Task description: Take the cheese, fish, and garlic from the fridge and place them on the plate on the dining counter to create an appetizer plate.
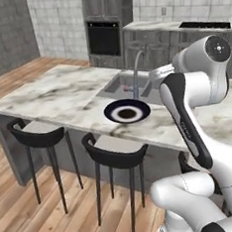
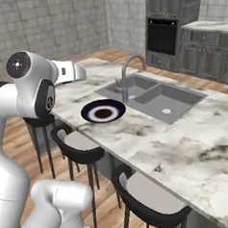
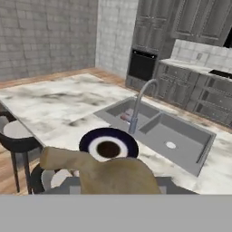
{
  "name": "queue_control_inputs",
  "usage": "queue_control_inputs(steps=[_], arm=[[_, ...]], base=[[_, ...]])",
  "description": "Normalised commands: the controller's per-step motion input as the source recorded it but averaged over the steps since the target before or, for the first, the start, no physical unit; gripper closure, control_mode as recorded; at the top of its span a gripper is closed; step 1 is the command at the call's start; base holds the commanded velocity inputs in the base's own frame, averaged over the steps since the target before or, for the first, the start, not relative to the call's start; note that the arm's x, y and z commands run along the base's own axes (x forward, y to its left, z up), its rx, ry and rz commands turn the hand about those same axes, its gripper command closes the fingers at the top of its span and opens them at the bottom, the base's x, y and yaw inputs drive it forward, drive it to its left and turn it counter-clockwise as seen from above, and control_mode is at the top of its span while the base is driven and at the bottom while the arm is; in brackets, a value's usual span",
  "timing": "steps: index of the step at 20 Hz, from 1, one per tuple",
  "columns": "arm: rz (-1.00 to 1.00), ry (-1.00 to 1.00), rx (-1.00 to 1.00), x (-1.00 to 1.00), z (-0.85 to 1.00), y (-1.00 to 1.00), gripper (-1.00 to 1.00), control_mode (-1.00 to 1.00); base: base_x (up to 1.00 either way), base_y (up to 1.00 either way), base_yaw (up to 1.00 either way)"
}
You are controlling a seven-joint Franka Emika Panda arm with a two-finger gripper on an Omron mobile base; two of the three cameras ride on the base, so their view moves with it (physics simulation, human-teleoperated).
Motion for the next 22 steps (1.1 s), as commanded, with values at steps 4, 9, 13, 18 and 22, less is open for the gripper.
queue_control_inputs(steps=[4, 9, 13, 18, 22], arm=[[0.00, 0.00, 0.00, 0.00, 0.00, 0.00, 1.00, 1.00], [0.00, 0.00, 0.00, 0.00, 0.00, 0.00, 1.00, 1.00], [0.00, 0.00, 0.00, 0.00, 0.00, 0.00, 1.00, 1.00], [0.00, 0.00, 0.00, 0.00, 0.00, 0.00, 1.00, 1.00], [0.00, 0.00, 0.00, 0.00, 0.00, 0.00, 1.00, 1.00]], base=[[0.64, 1.00, -0.45], [0.66, 1.00, -0.47], [0.54, 1.00, -0.49], [0.45, 0.89, -0.48], [0.39, 0.56, -0.42]])
